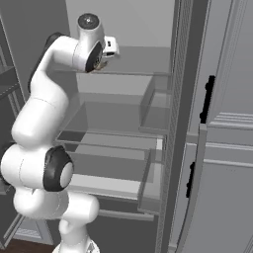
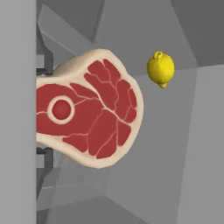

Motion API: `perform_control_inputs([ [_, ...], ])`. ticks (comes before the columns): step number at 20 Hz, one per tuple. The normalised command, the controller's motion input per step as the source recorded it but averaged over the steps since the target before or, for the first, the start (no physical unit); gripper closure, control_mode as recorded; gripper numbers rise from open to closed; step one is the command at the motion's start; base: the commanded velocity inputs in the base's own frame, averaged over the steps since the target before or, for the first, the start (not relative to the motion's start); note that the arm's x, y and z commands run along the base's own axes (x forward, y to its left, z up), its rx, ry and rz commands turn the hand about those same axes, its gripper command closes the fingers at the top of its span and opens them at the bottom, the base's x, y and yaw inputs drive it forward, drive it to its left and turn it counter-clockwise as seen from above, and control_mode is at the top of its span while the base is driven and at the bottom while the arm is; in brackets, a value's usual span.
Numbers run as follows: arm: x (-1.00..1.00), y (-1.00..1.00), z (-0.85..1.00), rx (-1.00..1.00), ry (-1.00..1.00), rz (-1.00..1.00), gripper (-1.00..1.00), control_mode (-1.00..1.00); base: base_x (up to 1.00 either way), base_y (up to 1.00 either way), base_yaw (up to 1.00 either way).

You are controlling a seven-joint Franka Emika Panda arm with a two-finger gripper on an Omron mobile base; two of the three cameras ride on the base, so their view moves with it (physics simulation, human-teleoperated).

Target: Place one lemon and one steak in each tupperware on the nearby counter, to pack two identical lunches.

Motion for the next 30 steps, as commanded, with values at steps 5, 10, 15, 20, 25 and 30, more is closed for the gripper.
perform_control_inputs([
  [5, -1.0, 0.0, -0.15, 0.0, 0.02, -0.15, 1.0, -1.0, 0.0, 0.0, 0.0],
  [10, -1.0, 0.0, -0.09, 0.0, 0.1, -0.1, 1.0, -1.0, 0.0, 0.0, 0.0],
  [15, -1.0, 0.0, -0.39, 0.0, 0.12, -0.09, 1.0, -1.0, 0.0, 0.0, 0.0],
  [20, -1.0, 0.0, -0.63, 0.01, 0.12, -0.09, 1.0, -1.0, 0.0, 0.0, 0.0],
  [25, -1.0, 0.0, -0.6, 0.01, 0.11, -0.11, 1.0, -1.0, 0.0, 0.0, 0.0],
  [30, 0.0, 0.0, 0.0, 0.0, 0.0, 0.0, 1.0, 1.0, -1.0, 0.0, -0.09],
])
